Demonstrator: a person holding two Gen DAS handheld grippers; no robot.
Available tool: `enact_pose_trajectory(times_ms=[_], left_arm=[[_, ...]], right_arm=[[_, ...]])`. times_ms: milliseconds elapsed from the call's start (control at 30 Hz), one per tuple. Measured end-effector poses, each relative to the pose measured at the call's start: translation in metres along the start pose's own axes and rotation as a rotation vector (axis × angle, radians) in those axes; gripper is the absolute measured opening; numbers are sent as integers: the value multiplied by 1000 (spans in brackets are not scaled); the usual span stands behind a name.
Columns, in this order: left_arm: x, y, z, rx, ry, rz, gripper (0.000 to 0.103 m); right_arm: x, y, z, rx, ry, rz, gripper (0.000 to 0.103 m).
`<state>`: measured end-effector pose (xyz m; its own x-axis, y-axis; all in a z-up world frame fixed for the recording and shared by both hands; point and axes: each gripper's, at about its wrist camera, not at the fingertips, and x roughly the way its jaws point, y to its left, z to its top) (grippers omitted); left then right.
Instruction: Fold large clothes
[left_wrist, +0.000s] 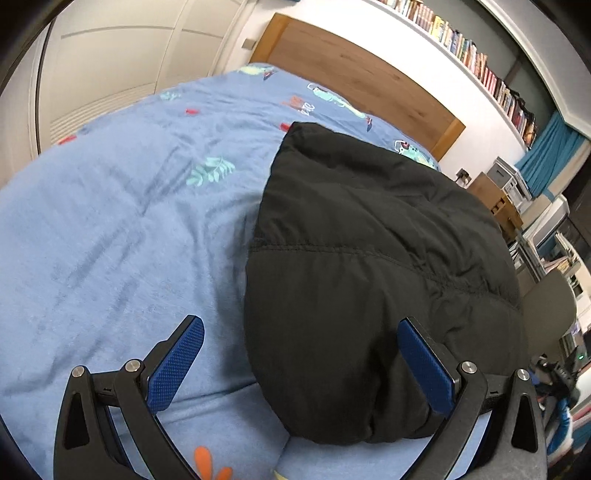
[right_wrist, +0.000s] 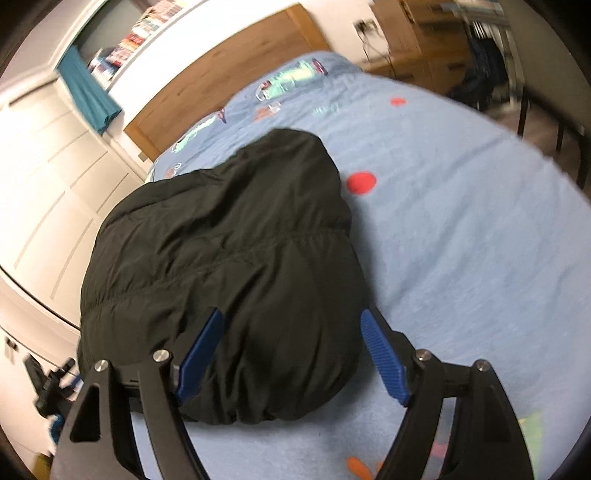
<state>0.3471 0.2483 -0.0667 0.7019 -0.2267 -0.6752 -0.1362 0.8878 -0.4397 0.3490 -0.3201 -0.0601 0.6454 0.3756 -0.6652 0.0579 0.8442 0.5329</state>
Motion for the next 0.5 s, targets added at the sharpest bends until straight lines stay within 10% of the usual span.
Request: enact_pose_trajectory(times_ms=[500], left_arm=[[47,28,12,-87,90,-116,102]], right_arm=[[73,-48,10,159,175,234,85]])
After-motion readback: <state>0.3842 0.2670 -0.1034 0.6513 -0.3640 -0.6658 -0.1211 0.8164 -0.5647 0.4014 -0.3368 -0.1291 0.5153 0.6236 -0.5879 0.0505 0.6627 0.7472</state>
